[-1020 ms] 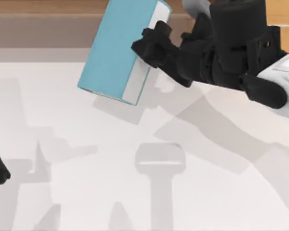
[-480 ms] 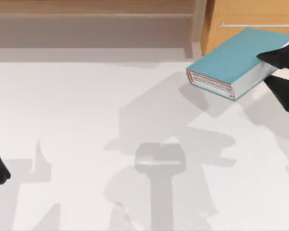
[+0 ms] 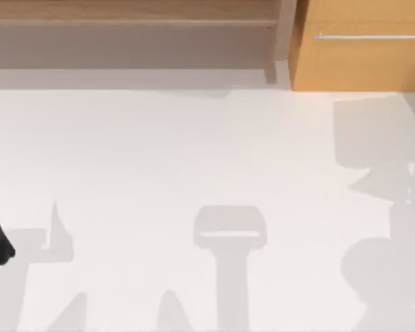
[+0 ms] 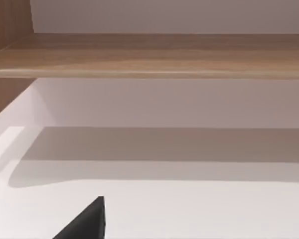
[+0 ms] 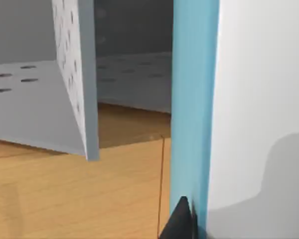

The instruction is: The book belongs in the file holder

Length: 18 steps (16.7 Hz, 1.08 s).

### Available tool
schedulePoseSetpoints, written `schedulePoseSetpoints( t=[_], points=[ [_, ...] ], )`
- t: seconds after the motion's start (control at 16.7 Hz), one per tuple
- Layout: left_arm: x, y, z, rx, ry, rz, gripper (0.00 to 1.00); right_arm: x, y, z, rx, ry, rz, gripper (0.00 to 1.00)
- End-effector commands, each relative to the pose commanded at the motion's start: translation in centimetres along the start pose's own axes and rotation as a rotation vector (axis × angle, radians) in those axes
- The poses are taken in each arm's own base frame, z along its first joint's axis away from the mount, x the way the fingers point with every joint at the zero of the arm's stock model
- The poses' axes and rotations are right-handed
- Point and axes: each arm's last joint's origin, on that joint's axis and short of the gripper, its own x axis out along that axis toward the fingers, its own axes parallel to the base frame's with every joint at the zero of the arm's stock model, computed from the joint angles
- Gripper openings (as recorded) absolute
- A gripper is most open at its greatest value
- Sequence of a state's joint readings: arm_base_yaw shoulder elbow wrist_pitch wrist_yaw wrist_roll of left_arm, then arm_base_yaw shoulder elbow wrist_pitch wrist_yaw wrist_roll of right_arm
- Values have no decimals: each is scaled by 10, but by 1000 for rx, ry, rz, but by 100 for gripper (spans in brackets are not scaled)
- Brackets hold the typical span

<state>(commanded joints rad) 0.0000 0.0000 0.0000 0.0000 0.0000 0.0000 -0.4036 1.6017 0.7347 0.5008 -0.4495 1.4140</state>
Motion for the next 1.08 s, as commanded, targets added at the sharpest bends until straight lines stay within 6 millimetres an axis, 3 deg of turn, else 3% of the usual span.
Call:
schedulePoseSetpoints(
  t=[0.18,0.36,0.54,1.08],
  points=[
    [0,0,0,0,0,0,100,9,-5,41,33,-85,42,0],
    [0,0,0,0,0,0,100,25,-11,60,34,-106,64,0],
    [0,0,0,0,0,0,100,36,-17,65,28,-102,67,0],
    [0,0,0,0,0,0,100,44,-13,64,23,-96,73,0]
  ],
)
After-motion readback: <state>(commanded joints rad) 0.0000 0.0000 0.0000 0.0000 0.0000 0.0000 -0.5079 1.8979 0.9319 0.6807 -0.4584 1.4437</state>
